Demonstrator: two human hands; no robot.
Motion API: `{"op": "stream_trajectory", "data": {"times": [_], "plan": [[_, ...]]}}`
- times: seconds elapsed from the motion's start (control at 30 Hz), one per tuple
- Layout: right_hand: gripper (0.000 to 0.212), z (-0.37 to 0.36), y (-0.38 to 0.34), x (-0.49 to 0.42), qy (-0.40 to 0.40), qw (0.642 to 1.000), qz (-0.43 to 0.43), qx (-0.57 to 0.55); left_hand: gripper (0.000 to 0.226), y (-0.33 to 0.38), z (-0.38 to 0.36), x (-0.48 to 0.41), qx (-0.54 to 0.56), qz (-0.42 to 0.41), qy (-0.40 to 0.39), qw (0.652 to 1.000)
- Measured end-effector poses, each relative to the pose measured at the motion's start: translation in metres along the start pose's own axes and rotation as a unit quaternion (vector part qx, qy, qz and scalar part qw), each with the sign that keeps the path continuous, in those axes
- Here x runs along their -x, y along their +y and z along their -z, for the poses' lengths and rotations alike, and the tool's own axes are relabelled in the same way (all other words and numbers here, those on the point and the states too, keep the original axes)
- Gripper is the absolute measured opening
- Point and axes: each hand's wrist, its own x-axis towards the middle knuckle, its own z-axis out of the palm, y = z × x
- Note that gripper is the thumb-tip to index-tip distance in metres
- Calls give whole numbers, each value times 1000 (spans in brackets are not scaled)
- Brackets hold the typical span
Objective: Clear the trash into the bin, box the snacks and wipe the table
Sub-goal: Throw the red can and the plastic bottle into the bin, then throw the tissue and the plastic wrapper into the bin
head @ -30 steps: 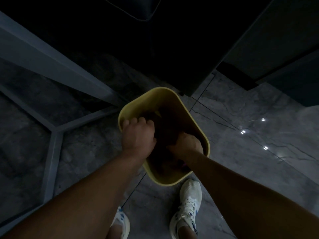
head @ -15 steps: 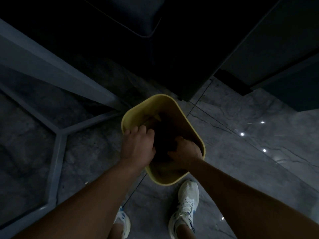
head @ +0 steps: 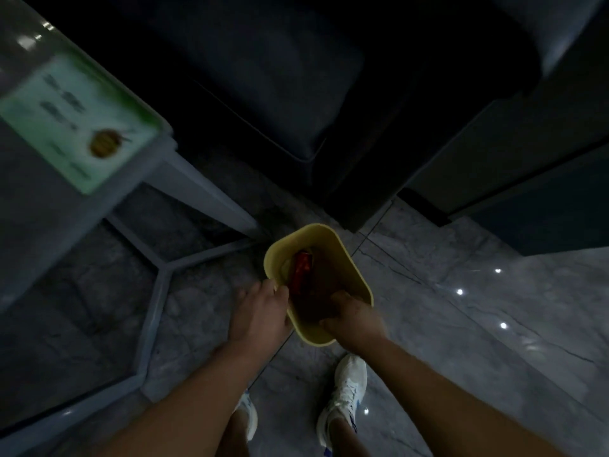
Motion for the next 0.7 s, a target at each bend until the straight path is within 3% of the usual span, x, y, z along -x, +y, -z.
{"op": "stream_trajectory", "data": {"times": [0.33, 0.53, 0.7], "plan": [[61, 75, -79, 153, 29, 997, 53, 55, 46, 7, 102, 143, 34, 51, -11, 998], [53, 94, -119, 216, -19, 985, 106, 133, 45, 4, 132, 227, 69, 129, -24, 989], [52, 96, -164, 242, -33, 959, 187, 210, 49, -25, 146, 277, 116, 201, 13, 973]]}}
